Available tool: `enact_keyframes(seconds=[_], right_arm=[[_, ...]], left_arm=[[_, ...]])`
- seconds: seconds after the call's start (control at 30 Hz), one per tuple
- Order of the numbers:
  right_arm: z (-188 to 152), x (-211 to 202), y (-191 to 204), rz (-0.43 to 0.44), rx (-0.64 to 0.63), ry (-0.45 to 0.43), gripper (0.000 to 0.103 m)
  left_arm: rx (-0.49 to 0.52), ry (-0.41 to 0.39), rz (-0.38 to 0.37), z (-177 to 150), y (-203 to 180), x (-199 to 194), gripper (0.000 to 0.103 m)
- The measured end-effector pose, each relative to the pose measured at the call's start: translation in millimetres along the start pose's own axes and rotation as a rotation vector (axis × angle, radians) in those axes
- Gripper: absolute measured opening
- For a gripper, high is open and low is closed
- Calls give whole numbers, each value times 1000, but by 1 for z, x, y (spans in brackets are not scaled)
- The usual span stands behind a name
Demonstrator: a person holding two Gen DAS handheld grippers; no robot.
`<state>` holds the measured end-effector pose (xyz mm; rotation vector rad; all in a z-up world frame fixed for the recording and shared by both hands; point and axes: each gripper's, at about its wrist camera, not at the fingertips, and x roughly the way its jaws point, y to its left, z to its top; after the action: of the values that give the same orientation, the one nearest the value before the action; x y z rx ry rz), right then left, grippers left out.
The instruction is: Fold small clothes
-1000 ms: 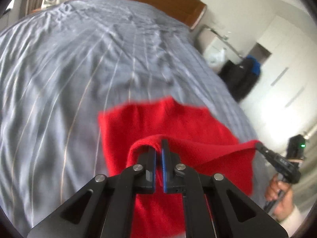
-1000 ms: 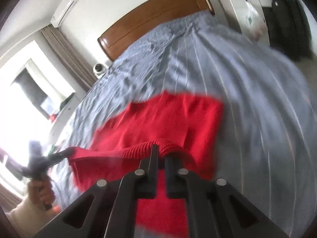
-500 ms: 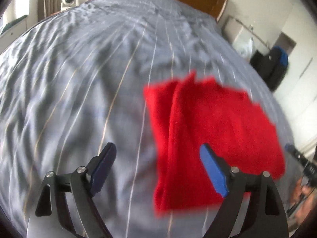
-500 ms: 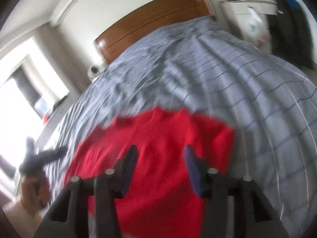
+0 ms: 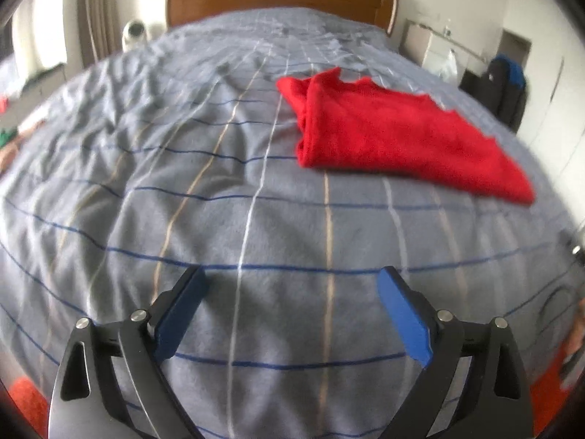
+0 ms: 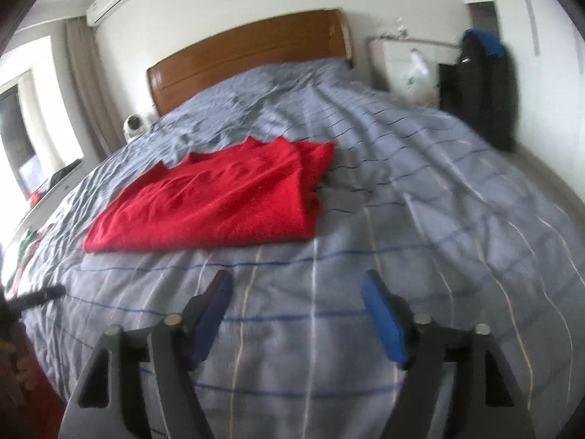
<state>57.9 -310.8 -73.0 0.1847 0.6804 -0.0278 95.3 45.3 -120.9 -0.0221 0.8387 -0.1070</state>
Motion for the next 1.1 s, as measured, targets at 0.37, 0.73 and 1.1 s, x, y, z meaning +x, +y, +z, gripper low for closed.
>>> enact_keyframes(seconds=[0.37,0.73,1.1], right_arm=[[-31,29,1,-61,-70,92,92],[-37,32,6,-67,-102,67,97],[-37,32,7,-67,-102,66,98]], left_arm=[[16,-34,31,-17,2,6,103],[35,-47,54,-20,-4,6,103],[38,-44,51,-20,-5,7,103]])
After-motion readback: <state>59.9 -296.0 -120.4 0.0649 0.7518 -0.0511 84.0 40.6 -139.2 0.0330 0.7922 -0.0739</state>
